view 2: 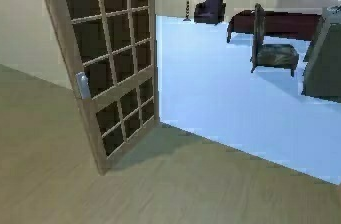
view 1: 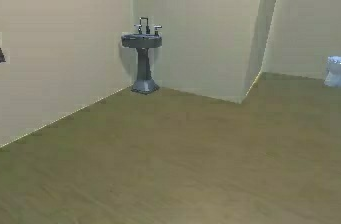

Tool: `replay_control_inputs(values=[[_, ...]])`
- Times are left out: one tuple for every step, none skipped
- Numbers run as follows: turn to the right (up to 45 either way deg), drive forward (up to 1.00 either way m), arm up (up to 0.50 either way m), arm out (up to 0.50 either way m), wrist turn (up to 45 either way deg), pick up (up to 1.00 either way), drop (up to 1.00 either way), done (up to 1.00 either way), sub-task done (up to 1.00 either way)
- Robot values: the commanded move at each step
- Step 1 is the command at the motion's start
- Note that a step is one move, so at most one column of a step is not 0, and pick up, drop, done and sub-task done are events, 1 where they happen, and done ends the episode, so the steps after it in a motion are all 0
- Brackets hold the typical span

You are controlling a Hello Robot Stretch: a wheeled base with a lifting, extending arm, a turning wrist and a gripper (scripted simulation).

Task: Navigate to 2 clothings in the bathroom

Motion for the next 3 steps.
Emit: replay_control_inputs(values=[[45.0,0.00,0.00,0.00,0.0,0.00,0.00,0.00,0.00],[45.0,0.00,0.00,0.00,0.0,0.00,0.00,0.00,0.00],[15.0,0.00,0.00,0.00,0.0,0.00,0.00,0.00,0.00]])
